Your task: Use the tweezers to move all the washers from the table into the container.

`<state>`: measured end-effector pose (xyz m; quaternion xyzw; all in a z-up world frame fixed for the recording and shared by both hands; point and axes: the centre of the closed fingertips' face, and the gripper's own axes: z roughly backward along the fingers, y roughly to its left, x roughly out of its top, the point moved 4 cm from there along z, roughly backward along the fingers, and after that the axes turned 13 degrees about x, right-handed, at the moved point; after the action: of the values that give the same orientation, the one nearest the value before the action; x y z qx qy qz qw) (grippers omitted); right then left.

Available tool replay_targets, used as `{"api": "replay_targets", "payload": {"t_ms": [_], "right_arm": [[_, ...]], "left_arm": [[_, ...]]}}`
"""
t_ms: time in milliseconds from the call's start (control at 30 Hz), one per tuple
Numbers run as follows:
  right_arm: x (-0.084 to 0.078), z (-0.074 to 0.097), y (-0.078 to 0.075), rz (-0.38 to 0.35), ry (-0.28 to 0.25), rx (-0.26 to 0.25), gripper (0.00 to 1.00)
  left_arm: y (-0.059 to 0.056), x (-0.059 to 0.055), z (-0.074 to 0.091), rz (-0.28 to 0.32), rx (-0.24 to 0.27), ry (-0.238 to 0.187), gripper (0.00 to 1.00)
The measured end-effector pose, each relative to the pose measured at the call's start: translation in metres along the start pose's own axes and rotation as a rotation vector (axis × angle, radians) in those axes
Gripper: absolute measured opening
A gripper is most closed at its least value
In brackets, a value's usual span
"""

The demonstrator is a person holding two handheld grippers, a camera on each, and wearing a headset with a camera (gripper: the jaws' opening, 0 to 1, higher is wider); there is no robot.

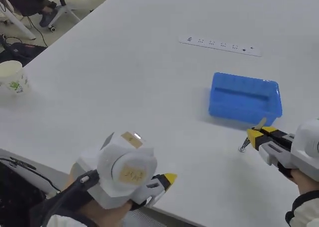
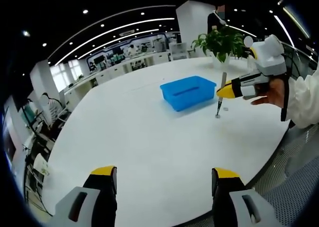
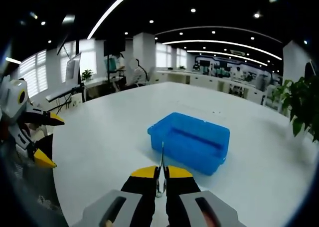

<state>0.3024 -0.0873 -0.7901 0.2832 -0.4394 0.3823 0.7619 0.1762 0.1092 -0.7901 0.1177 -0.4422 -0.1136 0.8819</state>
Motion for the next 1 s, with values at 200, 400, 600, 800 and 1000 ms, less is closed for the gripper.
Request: {"api": "replay_targets", "payload": {"t_ms": [200,400,600,800,1000], "right_arm": [[-0.003,0.000,-0.002,0.013,0.007,0.001,0.02],[-0.004,-0.002,-0.005,0.012,0.005,0.006,0.03],[-0.007,0.002,-0.008,-0.010,-0.007,0.001,0.03],[-0.008,0.003,-0.008,-0.006,-0.001,-0.001,0.02],[-0.009,0.001,0.001,0.004,-0.006,0.015,0.02]], "left_arm": [[0.001,0.000,0.000,0.001,0.008,-0.001,0.78],[0.001,-0.002,-0.001,0.000,0.006,0.013,0.78],[-0.001,-0.005,-0.002,-0.016,-0.002,0.032,0.78],[-0.003,-0.006,-0.002,-0.022,-0.010,0.044,0.78],[-0.006,-0.007,-0.003,-0.030,-0.028,0.057,0.78]]}}
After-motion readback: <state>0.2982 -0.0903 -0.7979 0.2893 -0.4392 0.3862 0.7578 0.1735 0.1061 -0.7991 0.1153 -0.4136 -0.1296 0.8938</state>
